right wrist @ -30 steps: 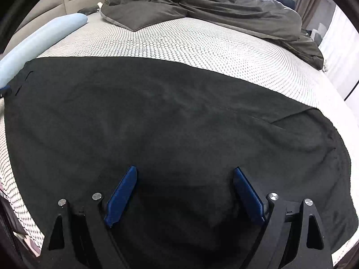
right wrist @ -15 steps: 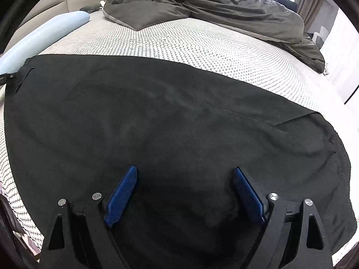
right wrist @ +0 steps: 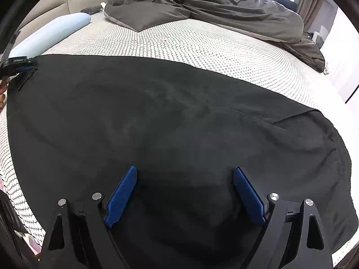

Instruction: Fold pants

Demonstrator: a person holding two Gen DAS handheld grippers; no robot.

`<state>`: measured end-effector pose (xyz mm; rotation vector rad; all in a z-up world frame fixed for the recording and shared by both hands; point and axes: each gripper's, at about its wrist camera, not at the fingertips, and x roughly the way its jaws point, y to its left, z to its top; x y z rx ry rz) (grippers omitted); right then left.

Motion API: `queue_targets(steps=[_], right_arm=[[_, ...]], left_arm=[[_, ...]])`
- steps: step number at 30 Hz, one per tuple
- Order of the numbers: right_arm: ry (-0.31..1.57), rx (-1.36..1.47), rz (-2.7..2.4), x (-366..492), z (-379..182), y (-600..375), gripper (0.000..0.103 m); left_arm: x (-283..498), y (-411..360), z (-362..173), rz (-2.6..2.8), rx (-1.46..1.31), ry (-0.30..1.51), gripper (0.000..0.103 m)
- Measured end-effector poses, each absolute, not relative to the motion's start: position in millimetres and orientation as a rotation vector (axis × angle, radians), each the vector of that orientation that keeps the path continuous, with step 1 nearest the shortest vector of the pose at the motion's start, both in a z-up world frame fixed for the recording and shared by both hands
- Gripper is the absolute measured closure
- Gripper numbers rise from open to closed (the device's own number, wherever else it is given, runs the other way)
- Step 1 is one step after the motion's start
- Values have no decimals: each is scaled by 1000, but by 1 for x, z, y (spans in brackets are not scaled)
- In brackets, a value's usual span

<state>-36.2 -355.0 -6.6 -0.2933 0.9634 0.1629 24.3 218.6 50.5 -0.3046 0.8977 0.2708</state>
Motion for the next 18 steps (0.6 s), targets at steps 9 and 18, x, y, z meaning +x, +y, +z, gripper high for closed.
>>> queue_targets(steps=[9, 18], right_arm=[[961, -283, 168, -39, -6, -354, 14], [956, -296, 163, -30, -8, -350, 13]], left_arm=[[-8, 192, 76, 449, -300, 817, 68], [-5, 45, 45, 91, -44, 948, 39]])
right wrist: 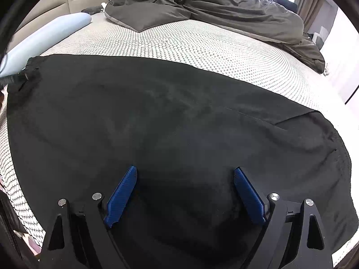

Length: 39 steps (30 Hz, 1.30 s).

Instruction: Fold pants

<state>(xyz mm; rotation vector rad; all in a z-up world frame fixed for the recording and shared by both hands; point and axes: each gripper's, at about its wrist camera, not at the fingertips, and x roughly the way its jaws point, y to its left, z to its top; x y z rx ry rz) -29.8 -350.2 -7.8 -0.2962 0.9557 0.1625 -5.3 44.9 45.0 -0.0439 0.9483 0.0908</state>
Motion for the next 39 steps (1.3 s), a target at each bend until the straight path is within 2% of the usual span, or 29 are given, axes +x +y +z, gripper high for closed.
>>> queue_targets(steps=[3, 5, 8, 11, 16, 19, 23, 26, 28, 30, 31, 35, 39], right_arm=[[958, -282, 173, -32, -8, -354, 14], [960, -292, 155, -37, -6, -357, 13], [936, -342, 136, -46, 3, -349, 13], [913, -322, 249, -53, 10, -329, 13], [931, -394, 352, -60, -6, -304, 13], [953, -350, 313, -63, -3, -348, 13], [965, -295, 5, -65, -1, -453, 11], [947, -133, -129, -69, 6, -515, 19], [917, -146, -141, -73, 13, -509, 20], [894, -198, -71, -72, 16, -482, 20], [895, -213, -9, -69, 15, -466, 20], [918, -417, 89, -56, -7, -407, 23], [907, -373, -25, -41, -3, -438, 22]], left_arm=[[-7, 65, 49, 174, -110, 939, 36], [-16, 77, 56, 211, -173, 935, 50], [-32, 60, 74, 152, -204, 906, 50], [-51, 4, 85, -64, -143, 855, 43], [-52, -88, 56, -285, 76, 967, 42], [-69, -86, 53, -300, 61, 956, 42], [-73, -58, 50, -286, 32, 958, 42], [-56, -59, 51, -245, 39, 950, 42], [-55, -57, 58, -220, 25, 905, 42], [-51, -69, 65, -255, -18, 873, 37], [-46, -72, 65, -269, -25, 874, 34], [-31, -101, 48, -281, 67, 938, 33], [-27, -92, 44, -277, 35, 953, 31]])
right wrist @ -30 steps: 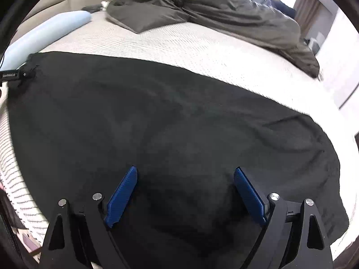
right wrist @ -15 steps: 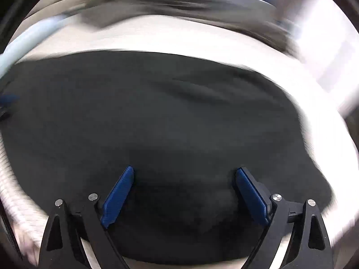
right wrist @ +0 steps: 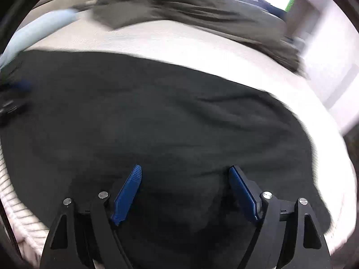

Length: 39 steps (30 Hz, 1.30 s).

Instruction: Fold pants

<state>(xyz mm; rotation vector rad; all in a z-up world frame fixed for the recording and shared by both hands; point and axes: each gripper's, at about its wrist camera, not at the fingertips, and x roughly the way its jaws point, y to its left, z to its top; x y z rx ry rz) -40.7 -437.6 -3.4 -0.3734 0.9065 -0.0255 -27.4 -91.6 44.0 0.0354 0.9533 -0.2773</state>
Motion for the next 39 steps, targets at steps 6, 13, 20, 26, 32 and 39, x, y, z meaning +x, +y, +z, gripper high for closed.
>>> queue_targets(steps=[6, 13, 20, 26, 32, 39], right_arm=[[872, -244, -203, -29, 8, -470, 31], [919, -294, 168, -10, -1, -366, 31], [931, -333, -263, -2, -7, -455, 31], [896, -150, -154, -34, 13, -450, 32], [922, -238, 314, -46, 0, -314, 32], [904, -346, 68, -61, -9, -379, 26]], left_arm=[[-27, -91, 58, -261, 14, 926, 32], [-2, -118, 47, -276, 54, 992, 31], [-22, -54, 46, -238, 14, 975, 32], [-52, -61, 71, -279, -17, 894, 33], [-69, -144, 64, -502, 92, 898, 32], [-75, -121, 44, -483, 156, 927, 23]])
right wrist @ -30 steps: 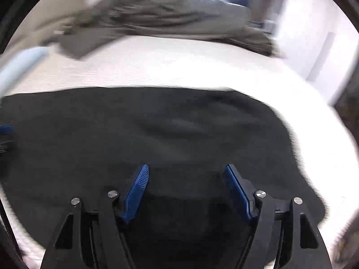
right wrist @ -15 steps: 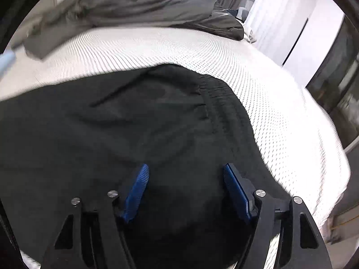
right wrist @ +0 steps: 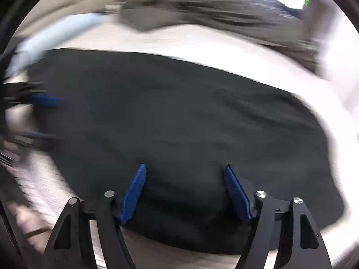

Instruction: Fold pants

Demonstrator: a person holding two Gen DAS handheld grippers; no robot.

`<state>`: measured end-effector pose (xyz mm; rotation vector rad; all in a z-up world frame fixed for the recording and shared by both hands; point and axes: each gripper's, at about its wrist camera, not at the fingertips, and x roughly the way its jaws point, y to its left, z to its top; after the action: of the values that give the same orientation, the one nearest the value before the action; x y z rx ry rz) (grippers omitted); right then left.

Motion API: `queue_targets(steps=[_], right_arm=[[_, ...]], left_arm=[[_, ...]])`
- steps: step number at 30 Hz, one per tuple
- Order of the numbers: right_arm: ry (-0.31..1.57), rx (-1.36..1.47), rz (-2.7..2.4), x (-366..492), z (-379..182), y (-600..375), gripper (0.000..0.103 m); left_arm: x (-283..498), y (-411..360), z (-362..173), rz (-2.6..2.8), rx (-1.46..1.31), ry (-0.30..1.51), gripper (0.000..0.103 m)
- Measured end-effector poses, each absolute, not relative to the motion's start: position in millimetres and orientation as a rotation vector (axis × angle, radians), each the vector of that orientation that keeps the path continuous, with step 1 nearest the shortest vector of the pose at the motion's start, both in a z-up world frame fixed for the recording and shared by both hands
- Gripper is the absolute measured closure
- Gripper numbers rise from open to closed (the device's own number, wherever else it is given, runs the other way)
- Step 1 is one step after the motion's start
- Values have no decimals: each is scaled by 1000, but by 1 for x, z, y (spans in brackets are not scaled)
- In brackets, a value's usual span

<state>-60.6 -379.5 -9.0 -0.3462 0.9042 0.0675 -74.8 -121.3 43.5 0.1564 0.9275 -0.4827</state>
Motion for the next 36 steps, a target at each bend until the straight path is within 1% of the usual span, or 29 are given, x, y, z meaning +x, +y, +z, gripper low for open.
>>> queue_targets(steps=[2, 3, 4, 5, 6, 9, 11, 15, 19, 21, 23, 24, 25, 26, 28, 29, 32, 35, 36], right_arm=[[893, -345, -161, -61, -10, -429, 26], [884, -298, -259, -62, -8, -455, 27], [870, -220, -295, -64, -2, -475, 30], [856, -143, -295, -67, 5, -489, 39], [849, -102, -285, -71, 11, -491, 41], [774, -71, -239, -75, 34, -481, 41], [748, -45, -178, -70, 42, -466, 41], [810, -74, -107, -15, 31, -417, 41], [880, -30, 0, 39, 16, -353, 41], [898, -73, 59, 52, 14, -313, 41], [909, -136, 109, 67, 7, -276, 39], [929, -158, 117, 79, -2, -261, 39], [948, -177, 110, 84, -10, -254, 39], [976, -211, 80, 90, -19, -252, 38], [968, -221, 25, 90, -17, -267, 29], [968, -208, -16, 91, -16, -279, 27], [957, -151, -212, 92, -9, -334, 27], [944, 9, -243, 83, -1, -375, 28], [941, 23, -245, 83, 5, -374, 30]], left_arm=[[-73, -106, 42, -458, 131, 939, 21], [-71, -99, 42, -450, 115, 943, 21], [-68, -95, 44, -442, 103, 947, 22], [-66, -90, 47, -429, 89, 947, 23], [-63, -82, 53, -412, 77, 932, 24], [-53, -64, 71, -332, 37, 860, 25], [-37, -50, 72, -270, -12, 867, 25], [4, -33, 63, -162, -68, 906, 25], [38, -39, 60, -155, -84, 924, 25], [57, -51, 52, -146, -42, 947, 25], [77, -62, 34, -112, 35, 1036, 25], [80, -63, 30, -119, 37, 1036, 21], [82, -59, 28, -132, 25, 1031, 20], [81, -51, 28, -146, 7, 1034, 20], [74, -29, 32, -113, 17, 1030, 20], [70, -16, 32, -79, 29, 1028, 20], [57, 27, 31, 10, 29, 1015, 19], [48, 76, 36, 56, -102, 1002, 20], [42, 87, 39, 70, -142, 986, 20]])
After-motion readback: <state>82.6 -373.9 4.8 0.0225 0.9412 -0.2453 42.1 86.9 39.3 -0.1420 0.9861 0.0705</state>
